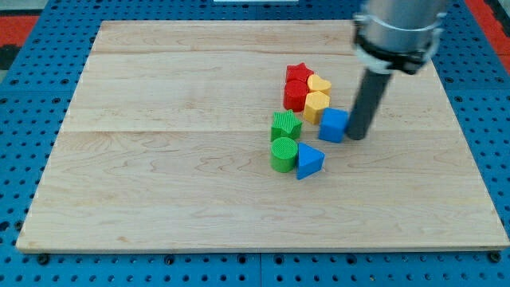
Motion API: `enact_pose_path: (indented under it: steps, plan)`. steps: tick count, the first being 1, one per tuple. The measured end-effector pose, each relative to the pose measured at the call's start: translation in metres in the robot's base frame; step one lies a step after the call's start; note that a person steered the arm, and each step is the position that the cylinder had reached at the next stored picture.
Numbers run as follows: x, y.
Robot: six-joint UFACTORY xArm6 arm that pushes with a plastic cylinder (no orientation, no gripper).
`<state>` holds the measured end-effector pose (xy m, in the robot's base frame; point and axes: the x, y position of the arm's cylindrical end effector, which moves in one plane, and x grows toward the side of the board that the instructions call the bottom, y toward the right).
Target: Move the blue cube to the center right
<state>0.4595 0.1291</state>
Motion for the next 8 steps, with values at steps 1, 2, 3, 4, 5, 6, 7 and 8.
enact_pose_path:
  steps: [1,2,3,4,5,6,7,8]
  plan:
    - [0.028,0.017]
    - [0.021,-0.055]
    - [0.002,-0.063]
    - [-0.03,-0.055]
    - [-0.037,-0.033]
    - [-0.033,0.007]
    - [0.013,-0.001]
    - [0.021,0.009]
